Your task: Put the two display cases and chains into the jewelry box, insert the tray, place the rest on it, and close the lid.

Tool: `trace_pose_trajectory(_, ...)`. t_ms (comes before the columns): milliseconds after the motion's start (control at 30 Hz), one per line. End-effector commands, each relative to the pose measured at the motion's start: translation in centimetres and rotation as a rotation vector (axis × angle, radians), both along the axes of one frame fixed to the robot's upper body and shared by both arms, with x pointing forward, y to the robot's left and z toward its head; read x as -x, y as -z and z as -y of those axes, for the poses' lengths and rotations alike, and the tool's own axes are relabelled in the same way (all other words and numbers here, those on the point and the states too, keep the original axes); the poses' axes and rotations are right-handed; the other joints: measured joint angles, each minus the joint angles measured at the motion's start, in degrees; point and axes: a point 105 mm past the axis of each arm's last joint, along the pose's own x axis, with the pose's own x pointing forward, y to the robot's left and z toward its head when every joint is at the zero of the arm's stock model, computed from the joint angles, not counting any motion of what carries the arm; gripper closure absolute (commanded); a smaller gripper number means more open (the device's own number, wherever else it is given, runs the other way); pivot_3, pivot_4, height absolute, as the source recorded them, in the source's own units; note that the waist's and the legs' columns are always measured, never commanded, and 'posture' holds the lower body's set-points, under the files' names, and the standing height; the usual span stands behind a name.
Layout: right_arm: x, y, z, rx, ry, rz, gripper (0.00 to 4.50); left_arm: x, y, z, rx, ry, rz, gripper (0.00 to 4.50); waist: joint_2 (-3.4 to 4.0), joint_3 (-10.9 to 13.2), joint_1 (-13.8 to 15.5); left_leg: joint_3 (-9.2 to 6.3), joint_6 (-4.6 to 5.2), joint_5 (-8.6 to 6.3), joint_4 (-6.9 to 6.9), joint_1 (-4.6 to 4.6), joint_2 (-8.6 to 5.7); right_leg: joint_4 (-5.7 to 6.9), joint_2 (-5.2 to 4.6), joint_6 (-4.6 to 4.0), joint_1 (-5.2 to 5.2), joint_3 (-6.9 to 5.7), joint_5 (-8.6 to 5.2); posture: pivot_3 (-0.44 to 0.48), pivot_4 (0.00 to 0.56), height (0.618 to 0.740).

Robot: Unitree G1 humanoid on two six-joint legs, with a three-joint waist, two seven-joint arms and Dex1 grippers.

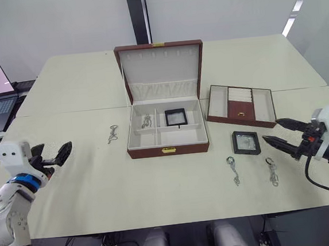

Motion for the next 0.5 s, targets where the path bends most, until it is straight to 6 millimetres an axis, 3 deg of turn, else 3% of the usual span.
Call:
trace_pose_trajectory(33,0.2,-2.4,-2.9,-0.005,-0.100,0.065,0.00,-1.1,-0.4,1.9,-0.003,0.018,0.020,0.02,-0.01,0.0,0.0,0.00,0.00,0.00,0.01,0.00,-0.02,0.00,0.00,0.00,0.00,0.00,0.00,0.000,0.150,0.740)
trace_pose_trajectory(267,0.1,-4.9,-8.9,-0.021,-0.286,0.117,0.00,-4.2,0.7,5.9,0.044,-0.009,0.033,0.02,-0.05,0.0,0.0,-0.02,-0.01,0.01,0.04,-0.03,-0.05,0.01,0.01,0.01,-0.01,-0.03,0.01,0.000,0.150,0.740)
trace_pose_trajectory(500,-0.6,-5.6,-10.9,-0.036,-0.331,0.137,0.00,-6.1,1.4,8.7,0.047,-0.040,0.019,0.02,-0.07,0.0,0.1,-0.08,-0.01,0.01,0.07,-0.18,-0.07,-0.05,0.00,0.03,-0.09,-0.09,0.03,0.000,0.150,0.740)
